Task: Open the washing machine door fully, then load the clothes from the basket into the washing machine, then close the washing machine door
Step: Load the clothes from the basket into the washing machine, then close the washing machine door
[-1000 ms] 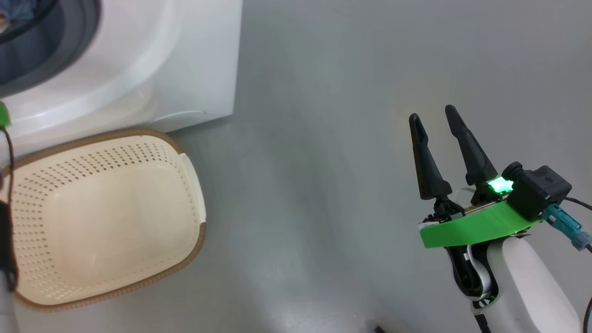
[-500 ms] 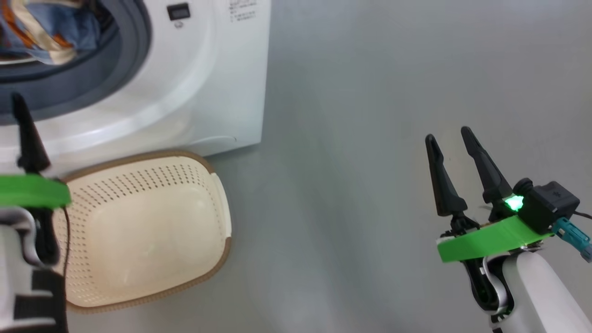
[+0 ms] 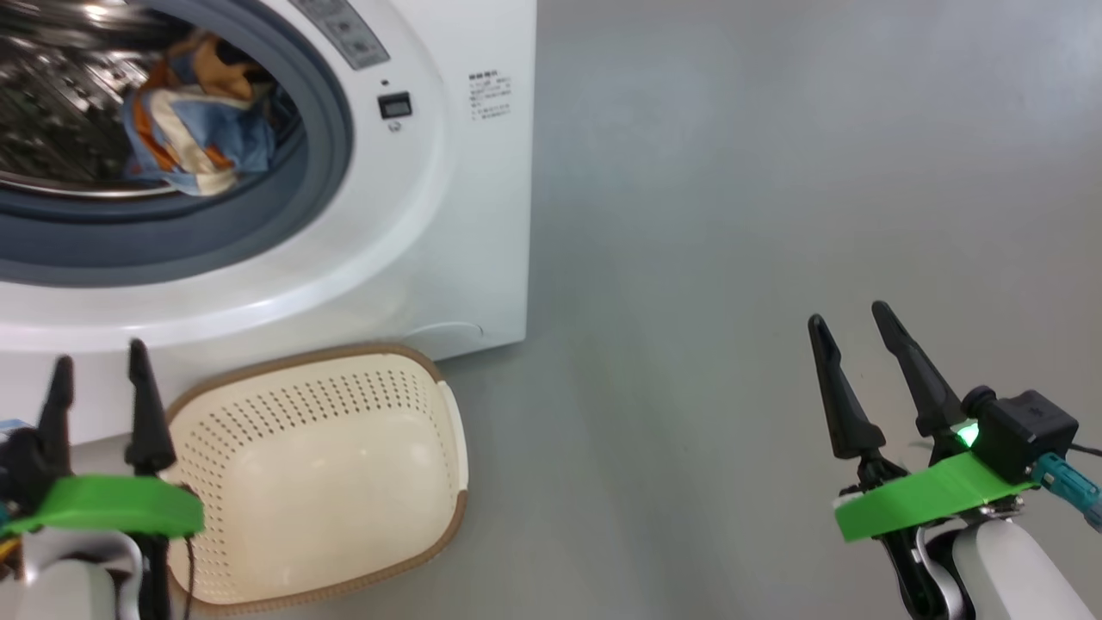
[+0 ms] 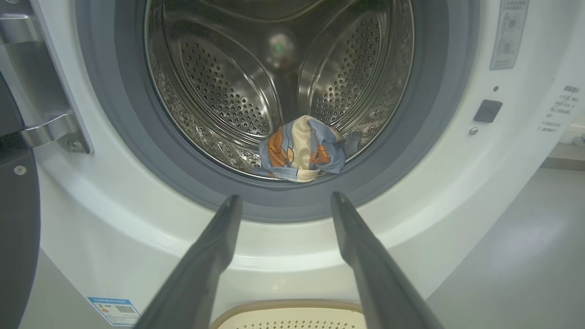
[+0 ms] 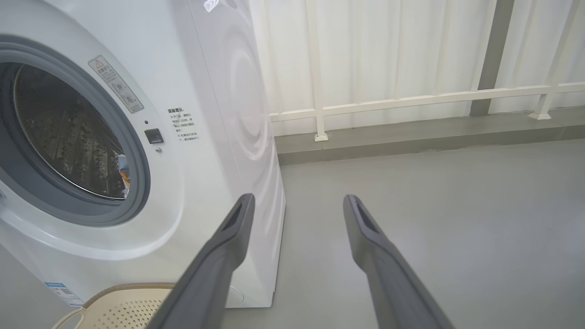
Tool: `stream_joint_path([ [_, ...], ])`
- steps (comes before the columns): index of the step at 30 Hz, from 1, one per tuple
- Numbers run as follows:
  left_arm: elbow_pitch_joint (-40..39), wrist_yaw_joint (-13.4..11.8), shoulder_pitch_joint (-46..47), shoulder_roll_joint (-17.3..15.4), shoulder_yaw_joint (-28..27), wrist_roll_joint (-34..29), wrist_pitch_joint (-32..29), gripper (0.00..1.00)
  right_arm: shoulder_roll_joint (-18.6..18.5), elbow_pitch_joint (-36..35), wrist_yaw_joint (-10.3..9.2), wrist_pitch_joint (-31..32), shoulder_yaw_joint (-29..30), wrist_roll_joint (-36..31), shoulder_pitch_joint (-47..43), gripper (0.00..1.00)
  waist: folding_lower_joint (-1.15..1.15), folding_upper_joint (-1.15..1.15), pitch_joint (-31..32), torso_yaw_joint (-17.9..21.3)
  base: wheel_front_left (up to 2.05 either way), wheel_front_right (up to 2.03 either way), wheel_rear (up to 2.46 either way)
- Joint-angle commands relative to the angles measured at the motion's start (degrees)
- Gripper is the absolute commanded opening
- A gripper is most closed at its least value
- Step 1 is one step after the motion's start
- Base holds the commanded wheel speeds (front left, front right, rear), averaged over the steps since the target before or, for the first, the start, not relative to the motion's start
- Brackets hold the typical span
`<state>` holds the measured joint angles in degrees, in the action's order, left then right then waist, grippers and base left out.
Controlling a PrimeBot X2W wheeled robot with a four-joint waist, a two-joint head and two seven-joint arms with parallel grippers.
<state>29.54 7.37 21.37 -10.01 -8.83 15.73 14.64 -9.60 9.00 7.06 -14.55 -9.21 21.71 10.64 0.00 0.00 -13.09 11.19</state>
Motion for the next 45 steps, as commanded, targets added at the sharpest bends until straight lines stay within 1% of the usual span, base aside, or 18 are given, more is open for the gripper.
stream_joint_path([
  [1,-2.0,0.1,-0.9,-1.5,-1.1,-0.5,0.4,1.00,-1.1,-1.3,0.43,-0.4,-0.8,0.5,-0.7,1.00,0.00,0.00,2.1,-1.2,0.00,0.00,0.00],
  [10,-4.2,0.1,-6.8,-0.3,-0.5,-0.8,0.4,1.00,-2.2,-1.1,0.43,-0.4,-0.2,0.6,-3.7,1.00,0.00,0.00,5.8,-2.6,0.00,0.00,0.00],
  [18,-6.6,0.1,-11.4,0.3,-1.4,-1.1,0.4,1.00,-2.6,-1.2,0.43,-0.4,0.1,0.9,-5.6,1.00,0.00,0.00,8.2,-3.0,0.00,0.00,0.00],
  [28,-8.7,0.1,-14.1,1.3,-2.2,-1.1,0.4,1.00,-3.0,-1.4,0.43,-0.4,1.0,0.9,-7.0,1.00,0.00,0.00,9.1,-3.7,0.00,0.00,0.00],
  [45,-9.5,0.1,-14.9,1.8,-2.4,-1.1,0.4,1.00,-2.8,-1.6,0.43,-0.4,1.6,0.6,-7.0,1.00,0.00,0.00,8.9,-3.8,0.00,0.00,0.00],
])
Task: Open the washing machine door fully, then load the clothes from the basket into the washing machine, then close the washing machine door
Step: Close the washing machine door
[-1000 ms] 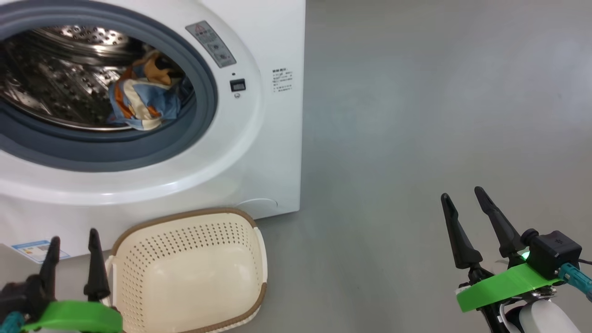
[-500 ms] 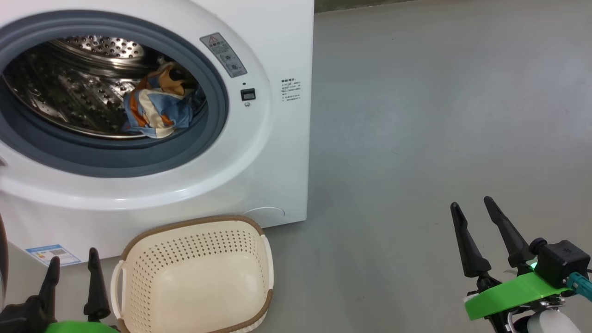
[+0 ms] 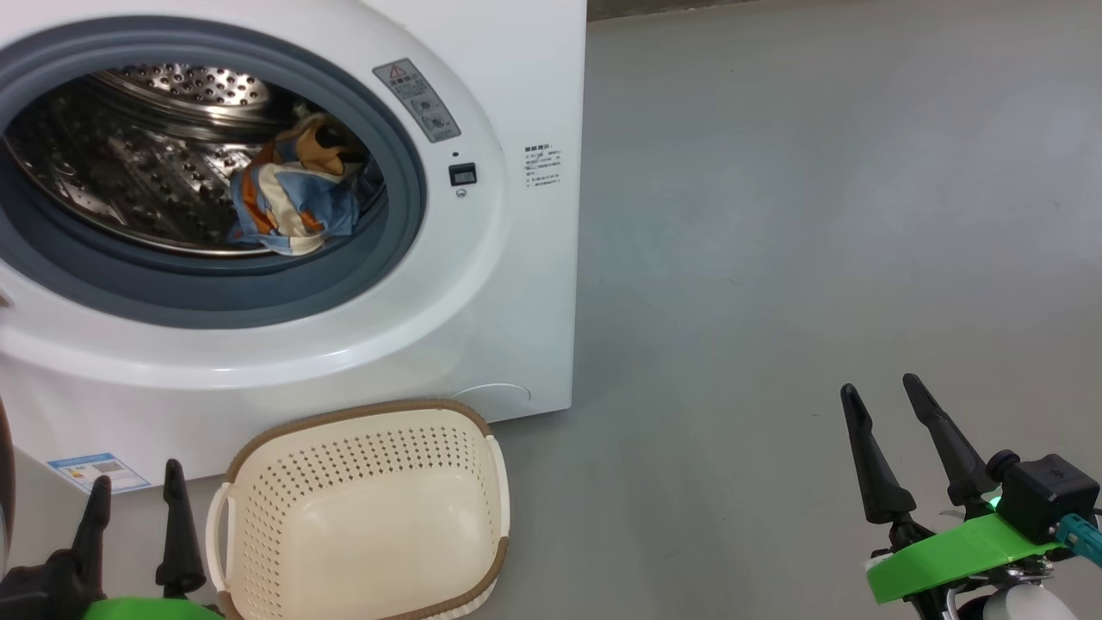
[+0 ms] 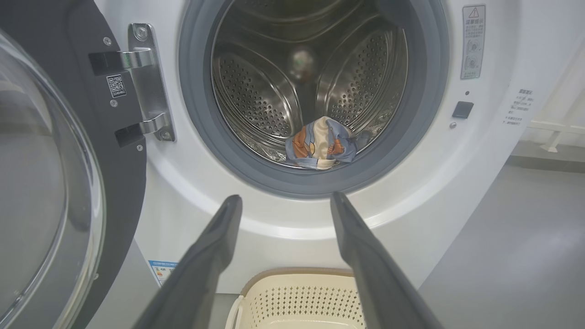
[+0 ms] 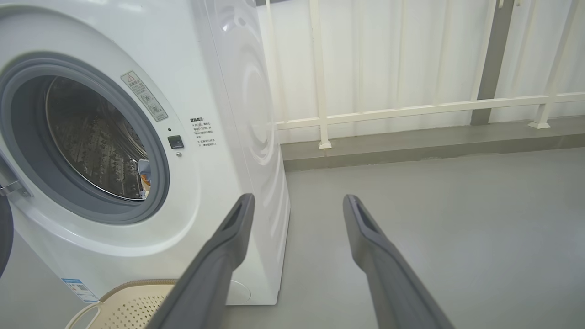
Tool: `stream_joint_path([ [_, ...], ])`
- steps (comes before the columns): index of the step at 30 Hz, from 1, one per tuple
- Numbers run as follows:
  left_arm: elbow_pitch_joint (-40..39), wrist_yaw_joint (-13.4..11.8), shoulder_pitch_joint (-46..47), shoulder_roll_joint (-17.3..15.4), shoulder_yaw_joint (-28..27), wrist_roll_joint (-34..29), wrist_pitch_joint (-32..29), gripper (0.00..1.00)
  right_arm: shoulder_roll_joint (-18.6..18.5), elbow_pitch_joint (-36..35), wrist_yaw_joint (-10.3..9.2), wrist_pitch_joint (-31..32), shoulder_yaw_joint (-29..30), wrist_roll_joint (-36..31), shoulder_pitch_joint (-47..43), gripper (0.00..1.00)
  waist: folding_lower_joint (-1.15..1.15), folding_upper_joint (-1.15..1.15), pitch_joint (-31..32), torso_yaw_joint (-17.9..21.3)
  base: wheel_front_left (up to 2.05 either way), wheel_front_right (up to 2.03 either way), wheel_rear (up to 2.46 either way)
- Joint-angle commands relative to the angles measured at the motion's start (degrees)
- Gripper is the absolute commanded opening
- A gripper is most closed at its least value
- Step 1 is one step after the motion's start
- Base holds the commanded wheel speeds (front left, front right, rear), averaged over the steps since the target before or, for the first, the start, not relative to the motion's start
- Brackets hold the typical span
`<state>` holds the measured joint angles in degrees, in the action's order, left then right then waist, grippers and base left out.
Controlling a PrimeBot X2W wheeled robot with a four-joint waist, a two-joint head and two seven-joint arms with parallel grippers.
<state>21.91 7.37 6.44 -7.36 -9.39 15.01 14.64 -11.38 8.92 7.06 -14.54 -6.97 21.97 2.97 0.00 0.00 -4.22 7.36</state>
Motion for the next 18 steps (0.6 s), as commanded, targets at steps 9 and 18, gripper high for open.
stream_joint_path([
  [9,-2.8,0.1,0.0,-0.8,-2.0,-0.4,0.4,1.00,-0.9,-1.7,0.43,-0.5,-0.4,0.3,0.8,1.00,0.00,0.00,-0.5,0.0,0.00,0.00,0.00],
  [18,-2.7,0.1,0.1,-0.4,-2.7,-1.4,0.4,1.00,-0.6,-1.9,0.43,-0.5,-0.3,0.2,0.9,1.00,0.00,0.00,-0.8,-0.2,-0.46,0.46,0.00],
])
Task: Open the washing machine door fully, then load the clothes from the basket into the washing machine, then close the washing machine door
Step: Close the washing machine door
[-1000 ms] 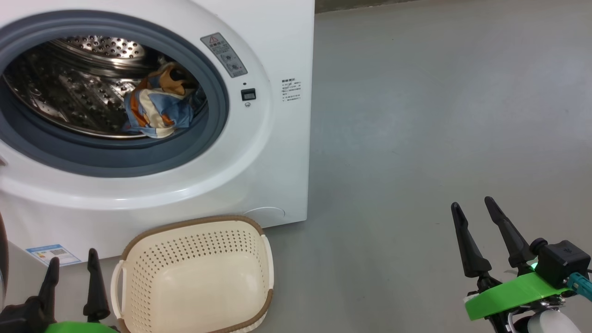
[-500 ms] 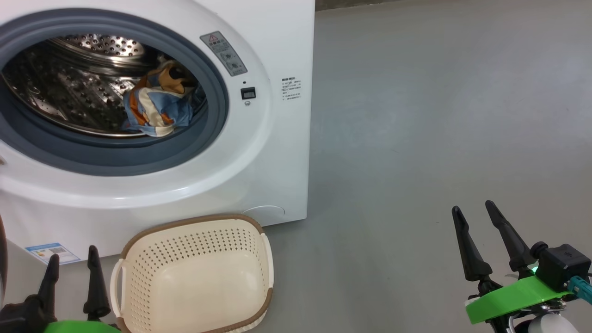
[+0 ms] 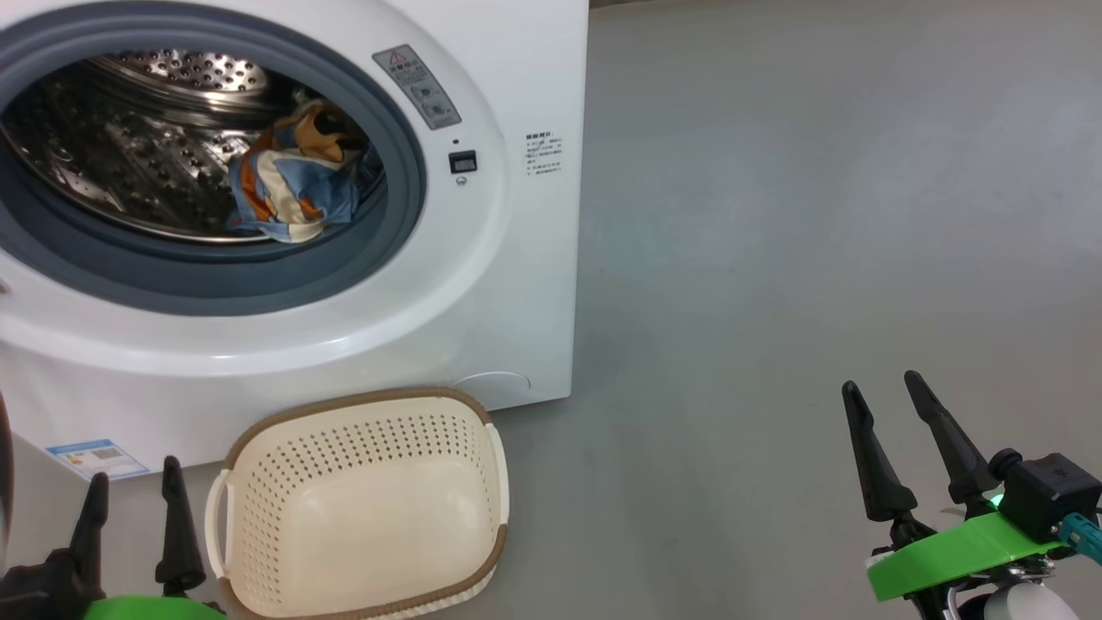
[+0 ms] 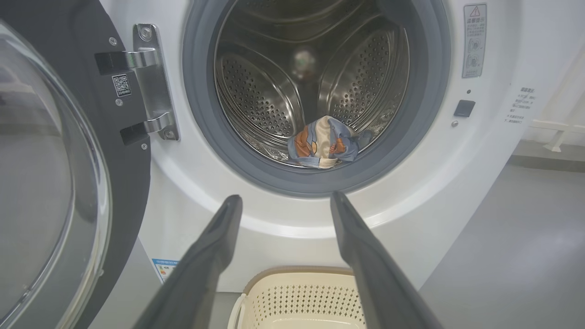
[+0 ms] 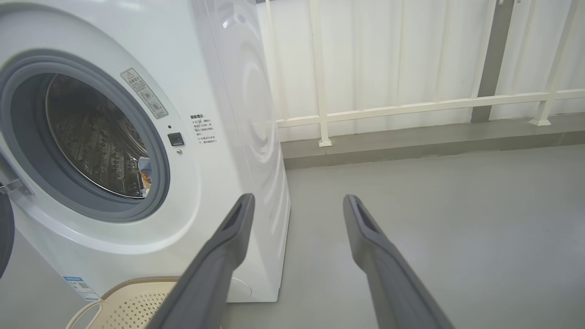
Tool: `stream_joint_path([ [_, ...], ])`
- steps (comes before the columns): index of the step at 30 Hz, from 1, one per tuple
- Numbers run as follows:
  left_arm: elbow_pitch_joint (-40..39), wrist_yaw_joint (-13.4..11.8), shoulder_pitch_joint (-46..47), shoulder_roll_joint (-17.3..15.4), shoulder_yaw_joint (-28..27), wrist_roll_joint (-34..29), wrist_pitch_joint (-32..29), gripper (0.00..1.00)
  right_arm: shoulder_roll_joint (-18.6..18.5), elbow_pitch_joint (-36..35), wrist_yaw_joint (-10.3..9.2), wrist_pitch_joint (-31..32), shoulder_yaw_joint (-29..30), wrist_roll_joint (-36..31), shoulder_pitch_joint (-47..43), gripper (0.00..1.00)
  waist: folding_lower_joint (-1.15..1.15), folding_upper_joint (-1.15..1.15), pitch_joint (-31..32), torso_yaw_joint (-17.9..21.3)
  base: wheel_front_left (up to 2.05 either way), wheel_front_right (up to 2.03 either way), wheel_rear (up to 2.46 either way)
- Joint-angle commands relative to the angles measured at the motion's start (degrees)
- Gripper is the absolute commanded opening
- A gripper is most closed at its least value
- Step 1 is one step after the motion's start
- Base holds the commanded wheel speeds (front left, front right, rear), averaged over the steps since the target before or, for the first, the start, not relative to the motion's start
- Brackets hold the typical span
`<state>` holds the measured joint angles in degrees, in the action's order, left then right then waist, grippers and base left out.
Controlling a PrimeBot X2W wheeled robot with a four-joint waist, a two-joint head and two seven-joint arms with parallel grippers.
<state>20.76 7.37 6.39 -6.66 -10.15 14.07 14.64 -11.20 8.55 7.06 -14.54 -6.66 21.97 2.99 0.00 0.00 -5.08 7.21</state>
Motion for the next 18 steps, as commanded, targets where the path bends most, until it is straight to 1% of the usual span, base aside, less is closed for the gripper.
stream_joint_path([
  [1,-1.6,0.1,0.2,-1.1,-2.0,-0.6,0.4,1.00,-0.8,-1.6,0.43,-0.5,-0.6,0.1,0.9,1.00,0.00,0.00,0.0,0.0,-1.11,1.11,0.00],
  [6,-1.8,0.1,0.1,-1.0,-1.8,-0.6,0.4,1.00,-0.8,-1.6,0.43,-0.5,-0.5,0.1,1.0,1.00,0.00,0.00,0.0,-0.1,-1.36,1.36,0.00],
  [10,-2.4,0.1,-0.1,-1.1,-1.6,0.1,0.4,1.00,-0.8,-1.5,0.43,-0.5,-0.5,0.1,1.0,1.00,0.00,0.00,0.0,-0.2,-0.92,0.92,0.00],
  [13,-2.4,0.1,-0.2,-1.3,-1.3,0.1,0.4,1.00,-0.9,-1.5,0.43,-0.5,-0.5,0.1,1.1,1.00,0.00,0.00,-0.1,-0.2,-0.45,0.45,0.00],
  [18,-2.4,0.1,0.0,-1.2,-1.0,0.2,0.4,1.00,-0.9,-1.5,0.43,-0.5,-0.4,0.1,1.1,1.00,0.00,0.00,0.0,-0.5,-0.04,0.04,0.00],
])
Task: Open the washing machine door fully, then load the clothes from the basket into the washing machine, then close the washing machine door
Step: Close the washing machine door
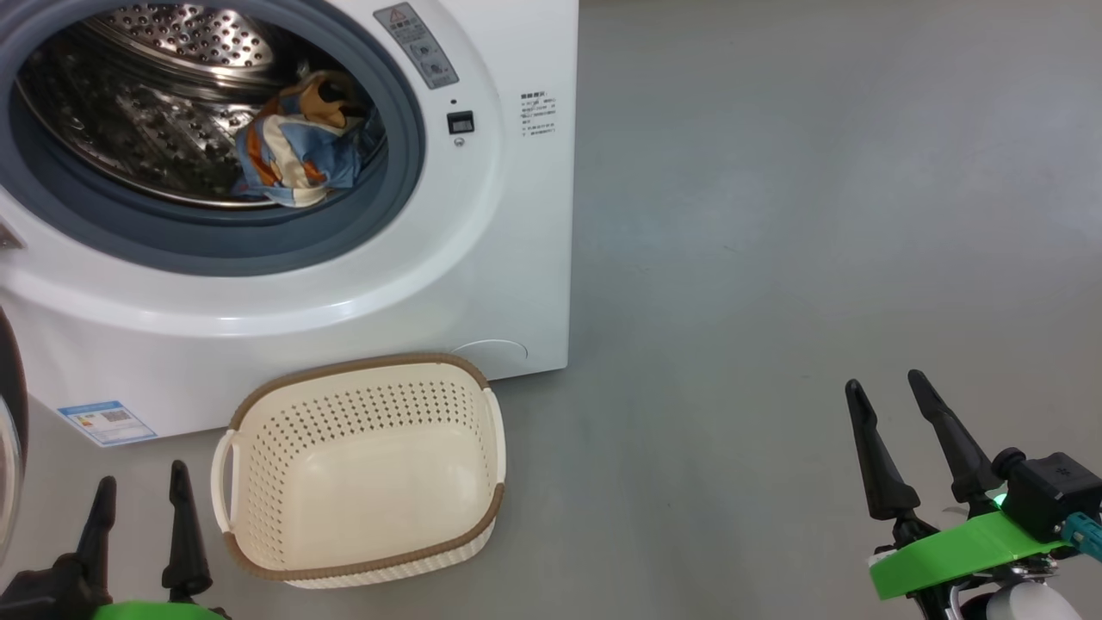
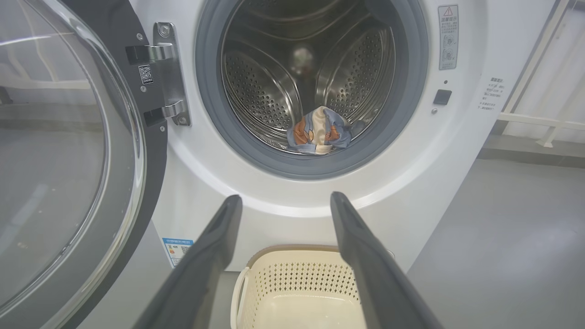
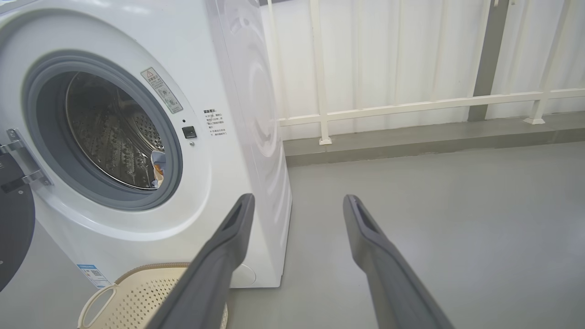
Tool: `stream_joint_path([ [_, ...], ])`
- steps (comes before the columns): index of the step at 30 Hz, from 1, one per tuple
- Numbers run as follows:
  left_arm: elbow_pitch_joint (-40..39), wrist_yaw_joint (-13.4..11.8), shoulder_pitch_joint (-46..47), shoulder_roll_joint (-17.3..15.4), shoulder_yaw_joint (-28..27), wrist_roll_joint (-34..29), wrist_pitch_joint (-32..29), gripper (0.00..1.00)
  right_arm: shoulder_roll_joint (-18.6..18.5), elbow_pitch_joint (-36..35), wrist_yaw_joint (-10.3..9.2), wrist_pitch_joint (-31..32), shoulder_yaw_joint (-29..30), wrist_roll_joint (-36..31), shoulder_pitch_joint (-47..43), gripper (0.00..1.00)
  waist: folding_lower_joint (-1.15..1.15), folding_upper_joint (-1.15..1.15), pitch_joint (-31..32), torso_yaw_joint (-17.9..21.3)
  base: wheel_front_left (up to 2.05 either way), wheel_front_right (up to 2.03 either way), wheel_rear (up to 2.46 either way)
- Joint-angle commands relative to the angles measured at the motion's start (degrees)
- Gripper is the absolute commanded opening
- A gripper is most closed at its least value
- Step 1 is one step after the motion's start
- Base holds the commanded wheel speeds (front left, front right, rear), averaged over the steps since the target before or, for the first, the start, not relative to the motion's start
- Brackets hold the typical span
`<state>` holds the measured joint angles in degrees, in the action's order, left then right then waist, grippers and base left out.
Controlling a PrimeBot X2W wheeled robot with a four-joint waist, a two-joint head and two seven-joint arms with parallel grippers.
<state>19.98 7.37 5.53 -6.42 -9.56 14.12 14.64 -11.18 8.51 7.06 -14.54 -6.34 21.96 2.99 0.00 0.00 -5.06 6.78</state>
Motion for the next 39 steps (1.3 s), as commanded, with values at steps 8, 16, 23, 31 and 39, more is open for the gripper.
stream_joint_path([
  [8,-2.5,0.1,0.4,-0.5,-1.8,0.7,0.4,1.00,-1.2,-1.5,0.43,-0.5,-1.2,-0.1,1.0,1.00,0.00,0.00,0.4,-1.9,0.00,0.00,0.00],
  [16,-3.5,0.1,-1.4,1.1,-2.7,0.8,0.4,1.00,-1.8,-1.5,0.43,-0.5,-2.2,0.0,1.2,1.00,0.00,0.00,0.9,-6.8,0.00,0.00,0.00],
  [23,-4.4,0.1,-2.8,2.2,-3.1,0.7,0.4,1.00,-2.4,-1.2,0.43,-0.5,-3.5,0.3,1.9,1.00,0.00,0.00,0.9,-12.4,0.00,0.00,0.00],
  [31,-4.6,0.1,-3.5,2.9,-3.3,0.4,0.4,1.00,-2.6,-0.9,0.43,-0.5,-5.0,0.3,2.5,1.00,0.00,0.00,1.0,-18.1,0.00,0.00,0.00],
  [39,-5.0,0.1,-4.0,3.2,-4.2,0.2,0.4,1.00,-2.5,-0.6,0.43,-0.5,-6.6,0.5,3.3,1.00,0.00,0.00,0.9,-23.5,0.00,0.00,0.00],
])
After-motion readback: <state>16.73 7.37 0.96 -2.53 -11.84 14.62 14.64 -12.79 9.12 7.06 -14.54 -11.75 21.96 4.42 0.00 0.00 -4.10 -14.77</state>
